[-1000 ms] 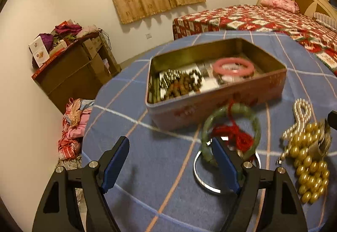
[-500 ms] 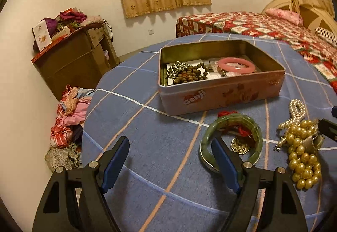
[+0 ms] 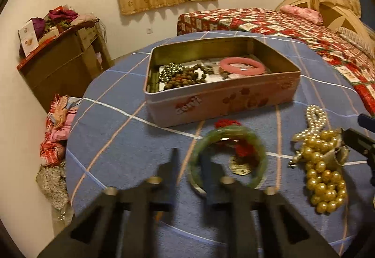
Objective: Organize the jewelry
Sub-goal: 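Grasp the green jade bangle with the left gripper and lift it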
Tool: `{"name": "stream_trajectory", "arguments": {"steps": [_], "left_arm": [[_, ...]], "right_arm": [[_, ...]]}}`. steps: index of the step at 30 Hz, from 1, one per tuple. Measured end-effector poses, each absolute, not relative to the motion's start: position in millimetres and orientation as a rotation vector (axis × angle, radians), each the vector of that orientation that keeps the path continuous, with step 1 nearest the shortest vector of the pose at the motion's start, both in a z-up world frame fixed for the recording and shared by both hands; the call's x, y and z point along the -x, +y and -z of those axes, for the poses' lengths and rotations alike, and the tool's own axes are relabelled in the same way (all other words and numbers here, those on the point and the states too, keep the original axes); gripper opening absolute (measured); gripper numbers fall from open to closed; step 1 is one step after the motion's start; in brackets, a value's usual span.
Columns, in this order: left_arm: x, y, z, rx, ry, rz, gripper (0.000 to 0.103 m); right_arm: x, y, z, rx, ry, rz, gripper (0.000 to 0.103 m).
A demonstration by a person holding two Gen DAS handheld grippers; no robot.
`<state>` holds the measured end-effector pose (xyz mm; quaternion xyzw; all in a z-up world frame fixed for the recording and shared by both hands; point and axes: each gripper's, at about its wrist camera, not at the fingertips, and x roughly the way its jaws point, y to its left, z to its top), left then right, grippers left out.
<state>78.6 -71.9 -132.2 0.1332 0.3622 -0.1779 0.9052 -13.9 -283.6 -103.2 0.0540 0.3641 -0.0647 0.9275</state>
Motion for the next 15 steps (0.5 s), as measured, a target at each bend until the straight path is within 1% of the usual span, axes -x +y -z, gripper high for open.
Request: {"name": "stream_trajectory", "arguments": {"steps": [1,15], "left_arm": [[-76,-71,130,-0.260,0.740,0.379,0.006],[-56,-57,87,-0.182,0.612,0.407,0.006]], "right_arm": [[14,-284,103,-0.110,0.745,0.133,0.073],[20,-291,94,-0.130,0.726,0.164,0.073]]}}
